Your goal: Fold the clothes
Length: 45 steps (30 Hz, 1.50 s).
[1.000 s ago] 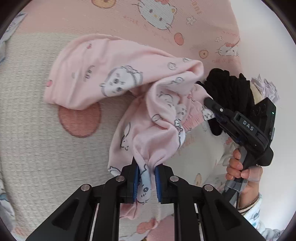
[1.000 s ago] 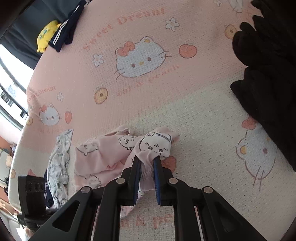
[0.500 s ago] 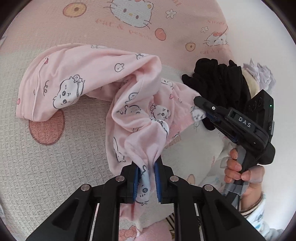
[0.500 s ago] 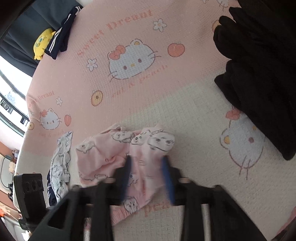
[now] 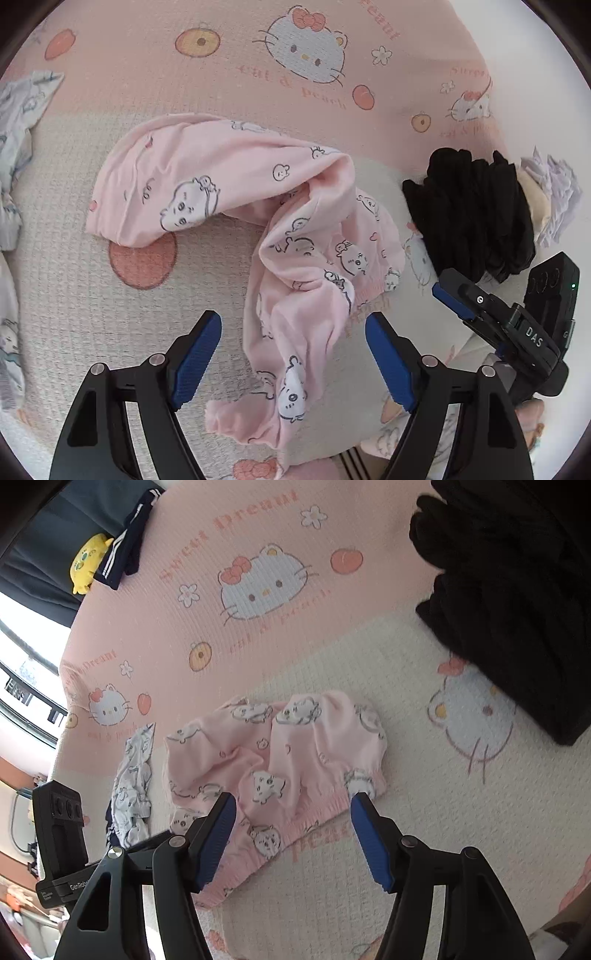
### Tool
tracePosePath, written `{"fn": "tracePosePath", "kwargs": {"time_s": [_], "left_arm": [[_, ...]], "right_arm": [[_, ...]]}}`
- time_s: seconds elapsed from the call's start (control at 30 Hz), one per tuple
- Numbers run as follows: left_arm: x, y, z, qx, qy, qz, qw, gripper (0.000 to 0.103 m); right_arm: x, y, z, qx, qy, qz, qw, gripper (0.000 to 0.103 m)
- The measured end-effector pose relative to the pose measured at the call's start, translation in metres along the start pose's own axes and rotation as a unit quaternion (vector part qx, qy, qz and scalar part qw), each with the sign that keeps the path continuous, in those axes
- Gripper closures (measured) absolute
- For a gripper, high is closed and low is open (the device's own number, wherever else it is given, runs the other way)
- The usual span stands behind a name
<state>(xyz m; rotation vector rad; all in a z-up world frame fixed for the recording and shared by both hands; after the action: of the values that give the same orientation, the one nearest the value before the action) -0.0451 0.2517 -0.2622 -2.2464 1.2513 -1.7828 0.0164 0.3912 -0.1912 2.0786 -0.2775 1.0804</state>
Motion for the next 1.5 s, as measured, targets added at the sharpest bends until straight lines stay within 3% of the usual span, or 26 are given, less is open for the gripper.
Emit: {"fn": "tracePosePath", "kwargs": {"time_s": [0.17,0.3,0.53,0.63,0.73,0.83,0.9,0.93,1.03,1.27,1.33,1.5], "left_arm": [[0.003,0.009,0.001,-0.016,-0.001,-0.021,0.9996,0.023],[0.001,0.022,-0.001,-0.002,-0.001,-0.026,0.9997,0.023],[0.006,0.035,-0.008,-0.029,-0.011,-0.059,0.9978,0.024],[0.014,0.036,-0.016,-0.051,-0.030,-0.079,0.9951,0.024],[0.029,0.034,-0.028,-0.122,-0.069,-0.141,0.9799,0.023],[0.035,0.030,-0.037,-0.226,-0.090,-0.226,0.9432,0.023],[0.034,0.026,-0.040,-0.287,-0.093,-0.275,0.9127,0.023],[0.032,0.026,-0.040,-0.302,-0.090,-0.284,0.9055,0.023],[0.025,0.027,-0.039,-0.320,-0.079,-0.286,0.8998,0.023],[0.017,0.032,-0.047,-0.308,-0.074,-0.277,0.9070,0.023],[0.013,0.035,-0.054,-0.322,-0.075,-0.278,0.9018,0.023],[0.007,0.043,-0.069,-0.372,-0.068,-0.313,0.8712,0.023]], "right_arm": [[-0.015,0.000,0.016,-0.021,0.033,-0.015,0.999,0.039],[-0.023,-0.002,0.020,-0.009,0.041,0.011,0.999,0.039],[-0.042,0.000,0.026,-0.016,0.068,0.018,0.997,0.039],[-0.051,-0.002,0.032,-0.006,0.081,0.042,0.996,0.039],[-0.056,-0.001,0.039,0.006,0.091,0.060,0.994,0.039],[-0.058,0.007,0.044,0.037,0.089,0.080,0.992,0.039],[-0.058,0.014,0.047,0.062,0.086,0.095,0.990,0.039],[-0.058,0.017,0.048,0.074,0.084,0.103,0.988,0.039],[-0.058,0.029,0.054,0.090,0.082,0.105,0.987,0.039],[-0.061,0.056,0.069,0.104,0.089,0.078,0.987,0.035],[-0.063,0.063,0.082,0.121,0.096,0.080,0.985,0.035],[-0.063,0.080,0.084,0.156,0.086,0.087,0.980,0.035]]}}
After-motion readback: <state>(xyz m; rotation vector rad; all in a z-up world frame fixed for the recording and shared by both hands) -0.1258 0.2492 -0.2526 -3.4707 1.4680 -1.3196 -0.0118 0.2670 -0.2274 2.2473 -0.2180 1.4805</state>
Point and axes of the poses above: each gripper's, at about its wrist camera, not at the fingertips, and x roughly against the way its jaws point, y to its left, z to its underside, the point moved 10 cm from there along -x, roughly the way its jaws point, and after that the axes turned 3 degrees about -x, right-handed, at the moved point
